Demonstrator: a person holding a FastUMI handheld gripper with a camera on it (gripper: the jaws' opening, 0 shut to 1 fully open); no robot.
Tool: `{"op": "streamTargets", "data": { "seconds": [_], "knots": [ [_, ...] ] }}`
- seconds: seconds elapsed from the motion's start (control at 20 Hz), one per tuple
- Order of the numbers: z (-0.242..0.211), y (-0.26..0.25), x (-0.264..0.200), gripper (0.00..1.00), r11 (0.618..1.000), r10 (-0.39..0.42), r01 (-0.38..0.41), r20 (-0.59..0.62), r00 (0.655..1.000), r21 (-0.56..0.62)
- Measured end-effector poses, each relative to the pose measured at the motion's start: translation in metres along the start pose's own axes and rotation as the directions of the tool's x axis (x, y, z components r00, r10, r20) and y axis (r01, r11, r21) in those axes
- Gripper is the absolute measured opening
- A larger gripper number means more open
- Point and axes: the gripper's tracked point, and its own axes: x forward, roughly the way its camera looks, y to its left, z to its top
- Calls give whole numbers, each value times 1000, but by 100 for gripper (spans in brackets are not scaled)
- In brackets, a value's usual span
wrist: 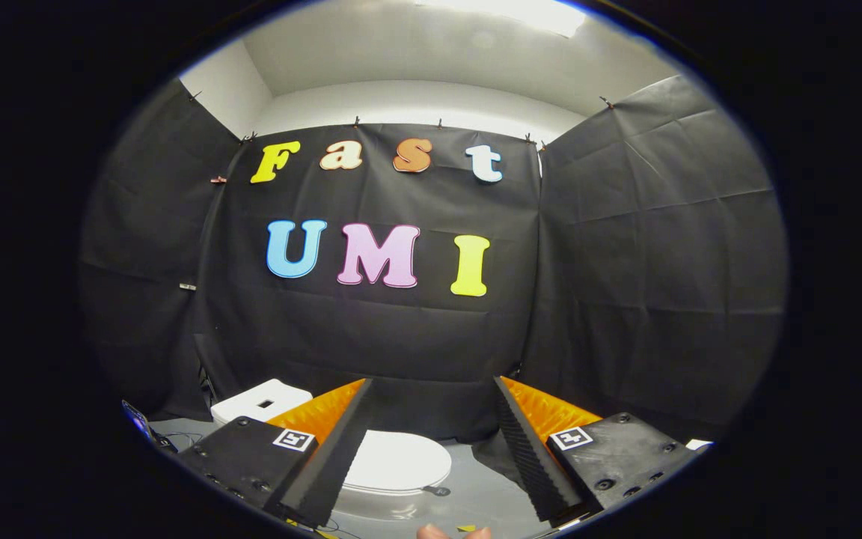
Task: Open the toilet lid.
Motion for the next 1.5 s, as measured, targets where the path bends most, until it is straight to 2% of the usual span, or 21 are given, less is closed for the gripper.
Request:
{"op": "streamTargets", "data": {
  "seconds": [0.5, 0.85, 1.0, 1.15, 1.5],
  "knots": [
    [3, 1, 0, 98, 1000, 6, -6, 32, 999, 1],
    [-20, 12, 12, 98, 999, 30, -31, 35, 999, 13],
    [-47, 15, 22, 98, 998, 57, -57, 5, 998, 27],
    [-79, 9, 35, 98, 999, 49, -49, -30, 998, 18],
    [-154, 3, 62, 98, 998, 69, -69, -27, 997, -11]
  ]
}}
